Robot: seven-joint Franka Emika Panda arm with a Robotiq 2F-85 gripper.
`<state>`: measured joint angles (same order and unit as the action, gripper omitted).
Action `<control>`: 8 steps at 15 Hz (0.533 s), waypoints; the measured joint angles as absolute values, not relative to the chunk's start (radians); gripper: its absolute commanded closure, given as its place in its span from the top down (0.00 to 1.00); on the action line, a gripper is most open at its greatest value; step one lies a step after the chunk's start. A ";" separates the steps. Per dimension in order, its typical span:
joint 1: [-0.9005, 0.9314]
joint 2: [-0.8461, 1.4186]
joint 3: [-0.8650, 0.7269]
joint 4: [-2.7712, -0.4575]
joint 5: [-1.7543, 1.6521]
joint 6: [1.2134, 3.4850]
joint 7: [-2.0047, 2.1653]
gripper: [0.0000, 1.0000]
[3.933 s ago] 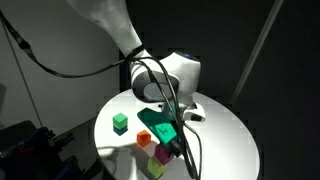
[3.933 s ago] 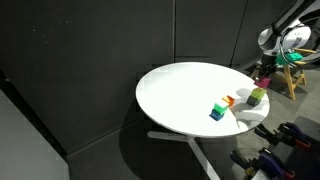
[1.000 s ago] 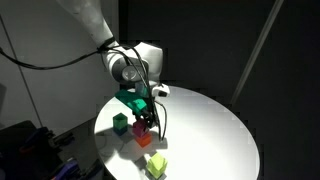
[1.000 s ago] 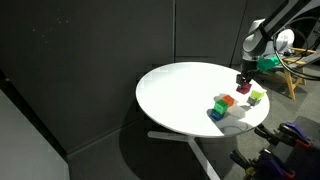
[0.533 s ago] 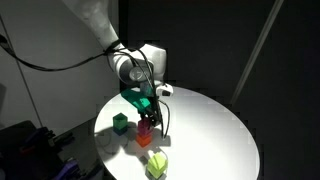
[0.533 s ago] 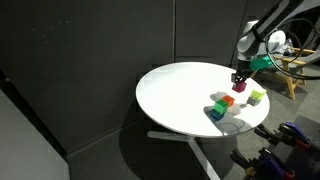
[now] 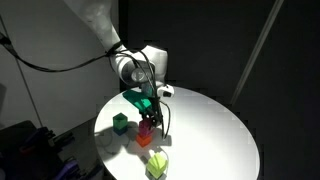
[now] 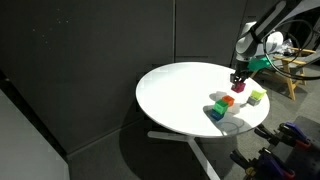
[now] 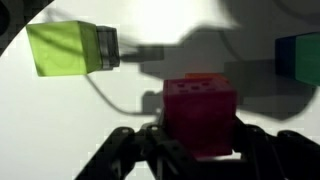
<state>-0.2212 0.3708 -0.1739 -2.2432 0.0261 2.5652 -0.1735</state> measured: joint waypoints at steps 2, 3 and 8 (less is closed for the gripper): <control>-0.221 0.371 -0.174 -2.243 0.026 2.565 -0.174 0.53; -0.221 0.371 -0.174 -2.243 0.026 2.565 -0.174 0.53; -0.221 0.373 -0.174 -2.243 0.026 2.565 -0.174 0.28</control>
<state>-0.2212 0.3727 -0.1737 -2.2432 0.0261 2.5652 -0.1735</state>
